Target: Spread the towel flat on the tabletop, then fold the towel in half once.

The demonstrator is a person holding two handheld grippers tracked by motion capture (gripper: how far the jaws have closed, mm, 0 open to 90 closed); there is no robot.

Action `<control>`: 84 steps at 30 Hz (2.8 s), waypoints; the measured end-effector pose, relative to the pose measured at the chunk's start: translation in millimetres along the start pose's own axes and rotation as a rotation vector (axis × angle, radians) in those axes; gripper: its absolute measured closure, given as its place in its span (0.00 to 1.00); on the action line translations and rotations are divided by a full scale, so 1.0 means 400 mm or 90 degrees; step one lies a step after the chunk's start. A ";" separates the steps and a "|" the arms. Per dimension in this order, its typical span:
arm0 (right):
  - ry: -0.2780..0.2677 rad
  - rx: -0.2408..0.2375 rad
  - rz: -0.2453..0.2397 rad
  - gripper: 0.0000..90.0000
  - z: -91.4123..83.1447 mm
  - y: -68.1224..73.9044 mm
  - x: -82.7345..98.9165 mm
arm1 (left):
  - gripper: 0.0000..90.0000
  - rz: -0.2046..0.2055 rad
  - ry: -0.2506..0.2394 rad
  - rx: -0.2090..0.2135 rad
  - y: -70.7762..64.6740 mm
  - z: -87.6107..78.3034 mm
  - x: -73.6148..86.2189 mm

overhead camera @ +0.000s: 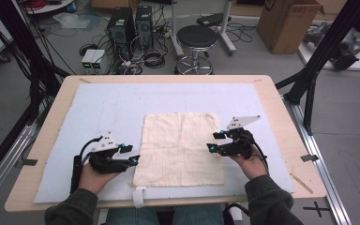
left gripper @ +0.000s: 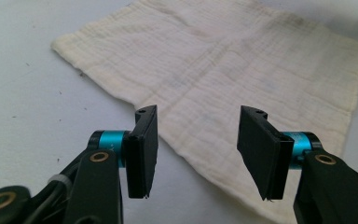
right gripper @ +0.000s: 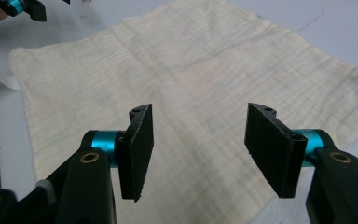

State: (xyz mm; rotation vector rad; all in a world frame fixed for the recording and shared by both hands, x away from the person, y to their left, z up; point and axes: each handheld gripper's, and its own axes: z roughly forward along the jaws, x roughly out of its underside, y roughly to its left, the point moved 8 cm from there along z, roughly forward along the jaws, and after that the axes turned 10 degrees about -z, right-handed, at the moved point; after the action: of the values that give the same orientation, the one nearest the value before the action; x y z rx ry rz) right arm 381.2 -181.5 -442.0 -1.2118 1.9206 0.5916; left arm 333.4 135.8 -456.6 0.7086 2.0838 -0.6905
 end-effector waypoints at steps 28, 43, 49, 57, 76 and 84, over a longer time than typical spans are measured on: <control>0.009 0.009 -0.008 0.41 0.020 -0.059 -0.078 | 0.46 0.007 -0.011 -0.018 0.032 0.024 -0.121; -0.005 0.044 0.006 0.42 0.031 -0.123 -0.085 | 0.47 -0.034 -0.036 -0.022 0.075 0.071 -0.175; -0.012 0.055 -0.001 0.42 0.023 -0.147 -0.115 | 0.45 -0.042 -0.040 -0.032 0.084 0.096 -0.205; -0.014 0.065 0.018 0.42 0.039 -0.177 -0.111 | 0.46 -0.060 -0.056 -0.040 0.114 0.107 -0.221; -0.017 0.081 0.037 0.44 0.064 -0.220 -0.104 | 0.48 -0.064 -0.043 -0.059 0.138 0.152 -0.245; -0.007 0.094 0.057 0.45 0.070 -0.258 -0.100 | 0.49 -0.083 -0.035 -0.068 0.173 0.193 -0.255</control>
State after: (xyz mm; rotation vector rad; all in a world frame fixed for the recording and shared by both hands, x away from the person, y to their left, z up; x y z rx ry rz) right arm 493.8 -185.1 -424.6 -1.0333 1.9804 0.4923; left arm 473.0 106.7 -428.5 0.4920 2.1123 -0.6568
